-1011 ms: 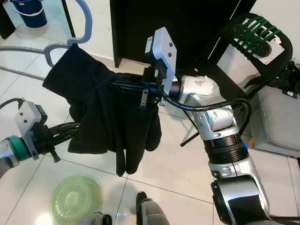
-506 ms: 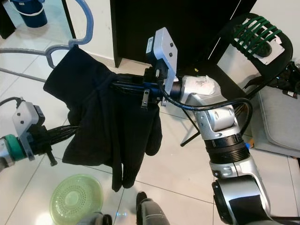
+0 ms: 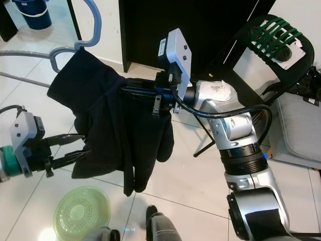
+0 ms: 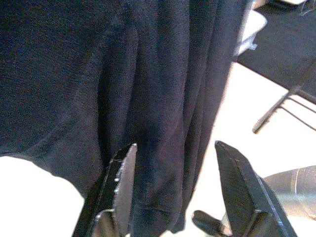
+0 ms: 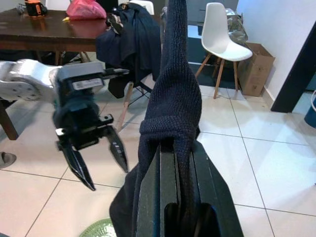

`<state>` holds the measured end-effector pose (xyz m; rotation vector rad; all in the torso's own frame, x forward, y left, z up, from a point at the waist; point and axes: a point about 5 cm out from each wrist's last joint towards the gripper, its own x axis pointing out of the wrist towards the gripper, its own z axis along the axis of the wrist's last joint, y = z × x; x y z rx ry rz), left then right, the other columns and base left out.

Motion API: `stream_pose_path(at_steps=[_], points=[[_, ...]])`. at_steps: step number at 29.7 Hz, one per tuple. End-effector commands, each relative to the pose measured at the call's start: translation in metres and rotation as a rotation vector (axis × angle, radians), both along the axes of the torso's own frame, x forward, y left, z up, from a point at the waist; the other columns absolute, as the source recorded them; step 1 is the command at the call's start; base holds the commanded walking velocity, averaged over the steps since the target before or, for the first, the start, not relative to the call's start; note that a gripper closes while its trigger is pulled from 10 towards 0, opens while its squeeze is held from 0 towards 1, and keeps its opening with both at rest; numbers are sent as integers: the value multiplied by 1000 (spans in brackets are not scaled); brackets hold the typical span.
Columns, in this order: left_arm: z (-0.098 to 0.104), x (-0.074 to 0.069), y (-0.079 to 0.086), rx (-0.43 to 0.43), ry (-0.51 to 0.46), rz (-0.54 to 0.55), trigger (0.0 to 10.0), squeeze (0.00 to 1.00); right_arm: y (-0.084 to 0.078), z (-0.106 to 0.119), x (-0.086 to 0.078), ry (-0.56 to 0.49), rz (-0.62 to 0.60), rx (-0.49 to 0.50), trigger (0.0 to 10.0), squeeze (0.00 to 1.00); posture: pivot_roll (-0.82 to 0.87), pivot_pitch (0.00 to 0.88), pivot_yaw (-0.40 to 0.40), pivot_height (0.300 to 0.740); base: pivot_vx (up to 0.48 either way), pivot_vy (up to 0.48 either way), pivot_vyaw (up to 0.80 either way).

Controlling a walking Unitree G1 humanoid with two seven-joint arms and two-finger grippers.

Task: Hang hanger

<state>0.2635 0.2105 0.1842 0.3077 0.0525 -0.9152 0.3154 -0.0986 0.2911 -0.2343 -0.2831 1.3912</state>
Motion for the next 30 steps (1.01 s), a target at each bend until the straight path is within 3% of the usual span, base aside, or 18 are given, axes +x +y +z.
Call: stream_pose_path(at_steps=[1, 2, 3, 13, 14, 15, 16, 24, 30], points=[[-8, 2, -3, 11, 12, -2, 10000, 1000, 0, 13, -6, -40, 37, 32, 10000, 0, -39, 119, -7, 740, 0, 0, 0], [-8, 2, -3, 11, 12, -2, 10000, 1000, 0, 13, -6, -40, 37, 32, 10000, 0, -39, 119, -7, 740, 0, 0, 0], [-9, 8, -5, 8, 3, 13, 10000, 0, 1, 14, -7, -39, 48, 31, 10000, 0, -44, 117, -5, 740, 0, 0, 0], [-15, 24, -16, 19, -27, 32, 10000, 0, 1, 18, -12, -39, 83, 33, 10000, 0, -44, 113, -3, 740, 0, 0, 0], [-16, 25, -19, 14, -27, 28, 4667, 0, 2, 18, -12, -39, 85, 35, 10000, 0, -45, 112, -3, 740, 0, 0, 0], [-16, 25, -19, 14, -27, 28, 4667, 0, 2, 18, -12, -39, 85, 35, 10000, 0, -45, 112, -3, 740, 0, 0, 0], [-16, 25, -21, 1, -24, 24, 0, 0, 2, 18, -13, -40, 86, 35, 10000, 0, -46, 111, -3, 740, 0, 0, 0], [-17, 23, -14, -22, -11, 9, 0, 0, -1, 16, -10, -40, 66, 25, 10000, 0, -39, 103, 1, 740, 0, 0, 0], [-15, 22, 0, 0, -46, 81, 0, 0, -6, 11, -4, -59, 10, -17, 10000, 0, -35, 100, 0, 740, 0, 0, 0]])
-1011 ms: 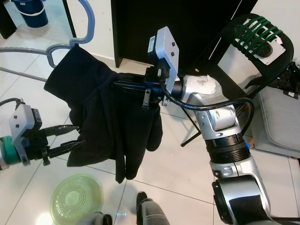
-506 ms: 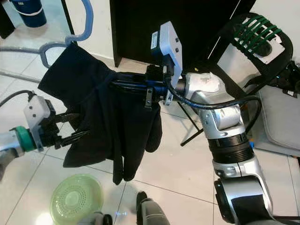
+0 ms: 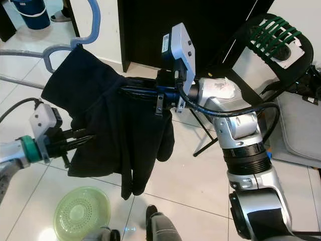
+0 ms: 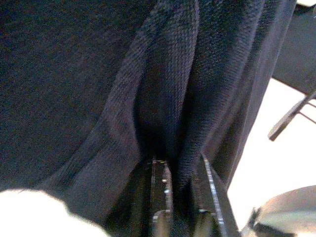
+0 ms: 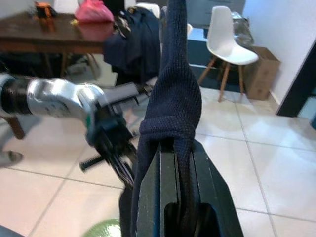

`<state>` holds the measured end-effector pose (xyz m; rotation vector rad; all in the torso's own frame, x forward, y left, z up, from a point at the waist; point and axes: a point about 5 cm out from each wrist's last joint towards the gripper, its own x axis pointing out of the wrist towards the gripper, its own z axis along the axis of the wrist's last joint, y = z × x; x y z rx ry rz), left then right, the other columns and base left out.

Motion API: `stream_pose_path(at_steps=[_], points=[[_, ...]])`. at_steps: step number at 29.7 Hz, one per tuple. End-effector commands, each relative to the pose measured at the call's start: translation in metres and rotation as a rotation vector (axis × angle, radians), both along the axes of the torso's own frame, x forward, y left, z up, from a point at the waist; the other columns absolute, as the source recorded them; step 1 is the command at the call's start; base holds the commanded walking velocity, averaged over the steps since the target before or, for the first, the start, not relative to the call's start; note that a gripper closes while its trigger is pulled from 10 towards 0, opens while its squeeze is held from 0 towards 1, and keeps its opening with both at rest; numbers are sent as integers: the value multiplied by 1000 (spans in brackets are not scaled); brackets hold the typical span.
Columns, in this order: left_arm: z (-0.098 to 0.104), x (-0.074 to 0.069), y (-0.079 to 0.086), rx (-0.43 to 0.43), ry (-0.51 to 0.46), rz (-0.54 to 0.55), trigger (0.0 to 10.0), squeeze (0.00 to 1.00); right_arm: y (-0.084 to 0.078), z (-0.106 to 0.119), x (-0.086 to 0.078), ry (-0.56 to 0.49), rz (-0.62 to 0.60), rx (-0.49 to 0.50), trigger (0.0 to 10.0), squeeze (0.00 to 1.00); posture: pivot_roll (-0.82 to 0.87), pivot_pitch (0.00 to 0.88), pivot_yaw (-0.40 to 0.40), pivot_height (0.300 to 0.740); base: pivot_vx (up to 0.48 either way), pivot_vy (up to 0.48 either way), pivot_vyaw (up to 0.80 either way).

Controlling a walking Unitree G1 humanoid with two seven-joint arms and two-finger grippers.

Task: Hang hanger

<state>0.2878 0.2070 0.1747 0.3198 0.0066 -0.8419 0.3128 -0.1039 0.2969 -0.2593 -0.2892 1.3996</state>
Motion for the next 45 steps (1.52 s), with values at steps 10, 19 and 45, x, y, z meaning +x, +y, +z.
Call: stream_pose_path(at_steps=[10, 19, 45], points=[[3, -11, 38, 269, -117, 160, 9216, 0, -54, -23, 25, -152, -246, -374, 10000, 0, -27, 103, -3, 740, 0, 0, 0], [-5, -14, 70, 460, -140, 268, 10000, 0, -97, -18, 15, -3, -238, -408, 10000, 0, -33, 112, -3, 740, 0, 0, 0], [17, -19, 30, -173, 31, 179, 10000, 0, -105, 20, -14, 77, -4, -236, 10000, 0, -38, 121, 13, 740, 0, 0, 0]])
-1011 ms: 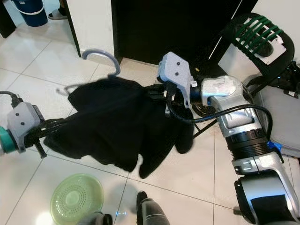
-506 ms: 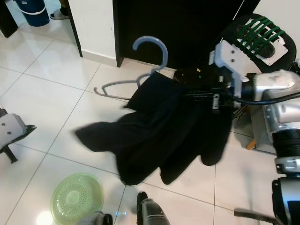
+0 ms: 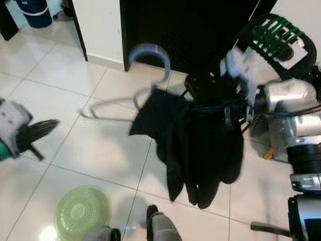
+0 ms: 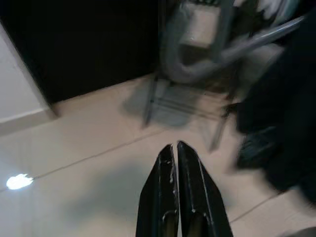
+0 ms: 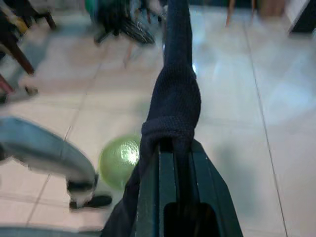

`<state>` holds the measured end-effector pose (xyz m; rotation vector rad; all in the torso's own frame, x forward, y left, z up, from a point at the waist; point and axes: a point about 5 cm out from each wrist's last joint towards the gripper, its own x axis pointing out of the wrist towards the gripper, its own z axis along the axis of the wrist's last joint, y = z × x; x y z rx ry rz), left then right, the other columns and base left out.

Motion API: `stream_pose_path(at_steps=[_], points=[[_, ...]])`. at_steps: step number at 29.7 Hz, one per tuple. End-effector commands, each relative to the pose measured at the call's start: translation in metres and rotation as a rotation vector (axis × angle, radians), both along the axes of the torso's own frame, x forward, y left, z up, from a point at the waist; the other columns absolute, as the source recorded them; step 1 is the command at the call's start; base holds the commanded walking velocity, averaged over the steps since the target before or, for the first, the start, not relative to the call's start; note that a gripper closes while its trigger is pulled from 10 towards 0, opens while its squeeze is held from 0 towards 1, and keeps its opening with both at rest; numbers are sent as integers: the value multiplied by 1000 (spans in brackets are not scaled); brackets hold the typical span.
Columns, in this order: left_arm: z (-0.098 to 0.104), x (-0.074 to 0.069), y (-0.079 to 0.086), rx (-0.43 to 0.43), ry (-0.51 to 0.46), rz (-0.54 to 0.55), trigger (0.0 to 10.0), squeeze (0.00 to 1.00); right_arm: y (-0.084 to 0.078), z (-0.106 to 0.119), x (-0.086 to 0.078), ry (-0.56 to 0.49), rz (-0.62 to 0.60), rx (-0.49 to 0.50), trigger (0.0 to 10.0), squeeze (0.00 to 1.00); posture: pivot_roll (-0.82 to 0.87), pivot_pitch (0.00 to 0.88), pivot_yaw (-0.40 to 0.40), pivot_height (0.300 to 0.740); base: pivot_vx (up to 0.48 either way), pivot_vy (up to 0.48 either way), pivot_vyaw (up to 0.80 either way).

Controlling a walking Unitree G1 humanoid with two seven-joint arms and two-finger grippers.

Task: Hang hanger

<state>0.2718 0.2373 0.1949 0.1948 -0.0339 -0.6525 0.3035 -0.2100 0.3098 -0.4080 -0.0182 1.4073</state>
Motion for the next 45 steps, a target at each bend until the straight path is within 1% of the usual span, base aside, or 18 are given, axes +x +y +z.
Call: stream_pose_path(at_steps=[1, 6, 7, 12, 15, 17, 18, 19, 20, 23, 24, 25, 27, 28, 37, 40, 41, 45], points=[[-7, -8, -3, -49, 67, -42, 10000, 0, 5, 9, -6, -11, 63, 53, 10000, 0, -37, 122, 13, 740, 0, 0, 0], [-15, -32, -10, -179, 158, -168, 10000, 0, 24, 23, -12, 17, 166, 229, 10000, 0, -30, 122, 10, 740, 0, 0, 0], [-12, -37, -11, -271, 162, -161, 10000, 0, 28, 26, -11, 25, 179, 281, 10000, 0, -24, 120, 6, 740, 0, 0, 0], [-11, -38, -11, -321, 166, -150, 10000, 0, 30, 27, -11, 33, 184, 303, 10000, 0, -24, 120, 5, 740, 0, 0, 0], [-8, -37, -15, -499, 179, -104, 10000, 0, 47, 35, -20, 76, 295, 394, 10000, 0, -23, 115, -8, 740, 0, 0, 0], [-7, -36, -18, -527, 173, -102, 10000, 0, 52, 38, -23, 84, 330, 414, 10000, 0, -27, 114, -8, 740, 0, 0, 0], [-7, -35, -21, -526, 167, -101, 10000, 153, 56, 39, -24, 88, 343, 422, 10000, 0, -27, 114, -8, 740, 0, 0, 0], [-7, -35, -21, -526, 167, -101, 10000, 153, 56, 39, -24, 88, 343, 422, 10000, 0, -27, 114, -8, 740, 0, 0, 0], [-6, -29, -22, -490, 150, -61, 10000, 1000, 62, 34, -20, 72, 301, 415, 10000, 0, -19, 109, -14, 740, 0, 0, 0], [-6, -26, -21, -469, 146, -32, 10000, 1000, 64, 31, -16, 64, 267, 408, 10000, 0, -19, 109, -14, 740, 0, 0, 0], [-7, -22, -20, -435, 136, 6, 10000, 1000, 67, 22, -8, 42, 185, 406, 10000, 0, -16, 110, -17, 740, 0, 0, 0], [-7, -17, -21, -399, 117, 58, 10000, 0, 70, 10, 3, 23, 71, 411, 10000, 0, -18, 109, -17, 740, 0, 0, 0], [-7, -17, -21, -399, 117, 58, 10000, 0, 70, 10, 3, 23, 71, 411, 10000, 0, -18, 109, -17, 740, 0, 0, 0], [-6, -10, -26, -344, 80, 113, 10000, 0, 75, -11, 18, 0, -119, 419, 10000, 0, -19, 112, -13, 740, 0, 0, 0], [3, -3, -51, -277, 51, 102, 10000, 0, 72, -66, 26, 0, -520, 428, 10000, 0, -27, 118, 8, 740, 0, 0, 0], [0, -4, -49, -228, 58, 87, 10000, 0, 65, -84, 27, -43, -632, 329, 10000, 0, -36, 119, 20, 740, 0, 0, 0], [-4, -2, -44, -197, 68, 112, 10000, 0, 57, -94, 30, -63, -727, 232, 10000, 0, -38, 120, 16, 740, 0, 0, 0], [-7, 1, -45, -180, 73, 138, 10000, 0, 53, -98, 33, -70, -788, 188, 10000, 0, -40, 118, 11, 740, 0, 0, 0]])
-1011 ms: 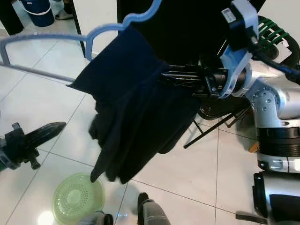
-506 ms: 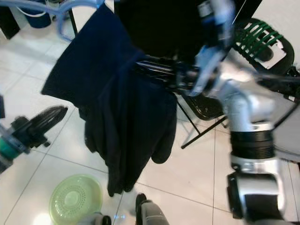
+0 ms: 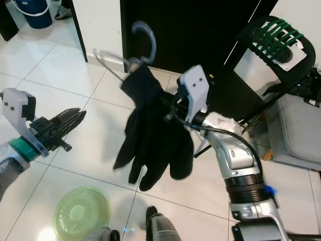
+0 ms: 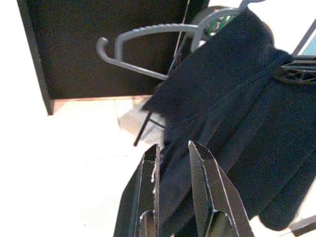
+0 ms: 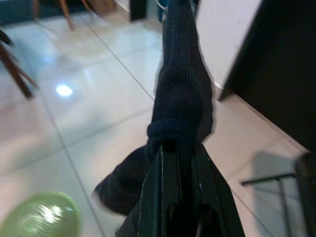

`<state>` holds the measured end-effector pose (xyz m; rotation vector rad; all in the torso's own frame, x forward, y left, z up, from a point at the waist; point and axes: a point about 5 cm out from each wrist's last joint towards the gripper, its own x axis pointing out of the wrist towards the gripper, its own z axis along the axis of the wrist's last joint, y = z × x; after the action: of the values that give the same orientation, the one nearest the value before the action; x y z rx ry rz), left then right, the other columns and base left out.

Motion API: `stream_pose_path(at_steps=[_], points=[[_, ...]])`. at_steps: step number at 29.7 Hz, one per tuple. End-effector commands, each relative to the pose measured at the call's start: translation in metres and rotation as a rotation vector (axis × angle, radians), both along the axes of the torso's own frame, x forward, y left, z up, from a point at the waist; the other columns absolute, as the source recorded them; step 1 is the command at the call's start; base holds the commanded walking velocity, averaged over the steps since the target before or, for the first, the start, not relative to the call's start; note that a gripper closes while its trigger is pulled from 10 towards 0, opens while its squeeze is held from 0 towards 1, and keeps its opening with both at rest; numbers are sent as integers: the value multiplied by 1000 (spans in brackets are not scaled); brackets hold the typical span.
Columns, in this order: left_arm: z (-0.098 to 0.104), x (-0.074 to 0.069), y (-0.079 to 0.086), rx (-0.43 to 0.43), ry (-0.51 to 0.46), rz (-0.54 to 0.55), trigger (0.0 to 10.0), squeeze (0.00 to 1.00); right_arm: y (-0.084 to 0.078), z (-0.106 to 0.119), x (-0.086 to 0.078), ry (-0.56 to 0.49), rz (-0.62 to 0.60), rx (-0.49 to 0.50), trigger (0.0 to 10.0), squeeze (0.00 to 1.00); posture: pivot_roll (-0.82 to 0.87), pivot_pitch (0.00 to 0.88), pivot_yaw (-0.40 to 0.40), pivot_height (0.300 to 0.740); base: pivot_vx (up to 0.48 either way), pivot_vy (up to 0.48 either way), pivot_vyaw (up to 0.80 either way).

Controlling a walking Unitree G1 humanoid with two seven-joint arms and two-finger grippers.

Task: Hang hanger

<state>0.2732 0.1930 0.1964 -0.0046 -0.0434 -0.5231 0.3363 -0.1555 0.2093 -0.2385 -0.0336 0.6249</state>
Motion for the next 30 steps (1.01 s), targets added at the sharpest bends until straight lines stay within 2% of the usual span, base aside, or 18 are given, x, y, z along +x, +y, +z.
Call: stream_pose_path(at_steps=[1, 2, 5, 6, 7, 8, 10, 11, 13, 15, 17, 19, 20, 22, 23, 25, 26, 30], points=[[-12, 3, -4, 46, 26, 34, 10000, 0, -1, 3, 2, -2, -54, 6, 10000, 0, -42, 117, 9, 740, 0, 0, 0], [-12, 3, -4, 46, 26, 34, 10000, 0, -1, 3, 2, -2, -54, 6, 10000, 0, -42, 117, 9, 740, 0, 0, 0], [-21, 5, -23, 94, 47, 41, 10000, 0, 8, 8, 12, 82, -190, 232, 10000, 0, -50, 114, 4, 740, 0, 0, 0], [-21, 4, -27, 90, 51, 22, 10000, 0, 11, 9, 13, 94, -202, 272, 10000, 0, -51, 115, 4, 740, 0, 0, 0], [-20, -1, -35, 84, 40, -27, 10000, 0, 22, 15, 16, 93, -205, 356, 10000, 0, -52, 115, 2, 740, 0, 0, 0], [-20, -1, -35, 84, 40, -27, 10000, 0, 22, 15, 16, 93, -205, 356, 10000, 0, -52, 115, 2, 740, 0, 0, 0], [-17, -5, -41, 69, 24, -61, 10000, 0, 35, 22, 22, 104, -211, 464, 10000, 0, -49, 114, -3, 740, 0, 0, 0], [-17, -5, -41, 69, 24, -61, 10000, 0, 35, 22, 22, 104, -211, 464, 10000, 0, -49, 114, -3, 740, 0, 0, 0], [-12, -5, -47, 20, 1, -58, 10000, 0, 52, 27, 31, 136, -227, 575, 10000, 0, -41, 113, -7, 740, 0, 0, 0], [-5, -3, -55, 4, -47, -39, 10000, 0, 72, 29, 38, 150, -219, 582, 10000, 0, -37, 113, -10, 740, 0, 0, 0], [-4, -3, -57, 7, -60, -36, 10000, 0, 76, 30, 39, 146, -217, 573, 10000, 0, -36, 116, -19, 740, 0, 0, 0], [-1, -3, -65, 42, -107, -40, 10000, 0, 86, 35, 42, 165, -226, 613, 10000, 0, -32, 119, -31, 740, 0, 0, 0], [-1, -3, -65, 42, -107, -40, 10000, 0, 86, 35, 42, 165, -226, 613, 10000, 0, -32, 119, -31, 740, 0, 0, 0], [-1, -3, -71, 35, -121, -31, 10000, 0, 97, 40, 43, 176, -225, 650, 10000, 0, -29, 123, -39, 740, 0, 0, 0], [-2, -3, -74, 27, -118, -35, 10000, 275, 101, 41, 42, 170, -220, 649, 10000, 0, -32, 128, -43, 740, 0, 0, 0], [-2, -3, -76, 23, -116, -38, 10000, 275, 104, 43, 41, 164, -217, 646, 10000, 0, -32, 128, -43, 740, 0, 0, 0], [-2, -5, -79, 20, -113, -65, 10000, 1000, 105, 42, 41, 157, -226, 636, 10000, 0, -33, 131, -40, 740, 0, 0, 0], [-2, -7, -84, 13, -109, -98, 10000, 1000, 108, 41, 43, 150, -248, 631, 10000, 0, -33, 131, -40, 740, 0, 0, 0]])
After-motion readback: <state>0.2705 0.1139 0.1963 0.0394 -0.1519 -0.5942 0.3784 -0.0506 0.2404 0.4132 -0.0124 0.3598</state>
